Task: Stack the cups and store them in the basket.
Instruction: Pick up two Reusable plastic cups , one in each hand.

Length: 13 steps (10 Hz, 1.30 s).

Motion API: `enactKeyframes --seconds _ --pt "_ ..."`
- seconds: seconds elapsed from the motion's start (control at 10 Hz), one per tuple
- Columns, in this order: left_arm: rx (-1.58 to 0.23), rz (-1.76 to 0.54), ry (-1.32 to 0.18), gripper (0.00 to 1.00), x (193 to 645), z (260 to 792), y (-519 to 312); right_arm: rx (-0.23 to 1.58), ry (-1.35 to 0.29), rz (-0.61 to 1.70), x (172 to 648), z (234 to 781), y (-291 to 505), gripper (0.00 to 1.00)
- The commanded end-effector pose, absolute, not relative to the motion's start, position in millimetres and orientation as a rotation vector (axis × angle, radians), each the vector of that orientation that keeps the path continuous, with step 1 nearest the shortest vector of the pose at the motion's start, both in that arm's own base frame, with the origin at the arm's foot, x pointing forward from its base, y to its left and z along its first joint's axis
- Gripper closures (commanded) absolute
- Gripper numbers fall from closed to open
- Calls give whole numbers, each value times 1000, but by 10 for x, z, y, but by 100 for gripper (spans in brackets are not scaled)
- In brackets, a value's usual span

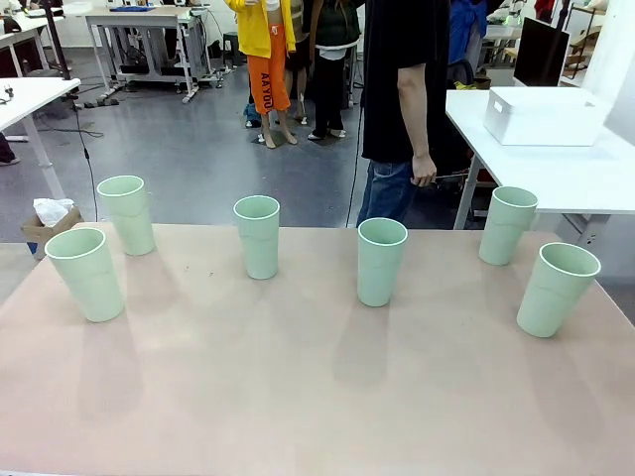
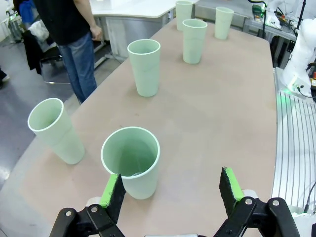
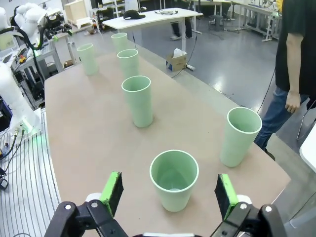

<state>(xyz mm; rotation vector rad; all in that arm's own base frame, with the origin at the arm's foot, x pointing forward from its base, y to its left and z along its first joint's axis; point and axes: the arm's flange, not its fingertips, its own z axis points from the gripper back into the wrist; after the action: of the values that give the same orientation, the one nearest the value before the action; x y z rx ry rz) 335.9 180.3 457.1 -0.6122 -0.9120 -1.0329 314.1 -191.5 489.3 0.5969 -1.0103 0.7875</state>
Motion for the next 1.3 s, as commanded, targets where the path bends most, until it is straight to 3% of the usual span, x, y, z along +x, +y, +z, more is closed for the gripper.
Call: enactKeyframes --seconds 0.0,1.2 --pt "-621 -1034 -919 0 3350 4561 1797 603 -1025 788 3154 4910 -1922 0" --pt "-621 -1034 -919 0 3350 4561 1797 603 -1025 788 3154 4910 -1922 0"
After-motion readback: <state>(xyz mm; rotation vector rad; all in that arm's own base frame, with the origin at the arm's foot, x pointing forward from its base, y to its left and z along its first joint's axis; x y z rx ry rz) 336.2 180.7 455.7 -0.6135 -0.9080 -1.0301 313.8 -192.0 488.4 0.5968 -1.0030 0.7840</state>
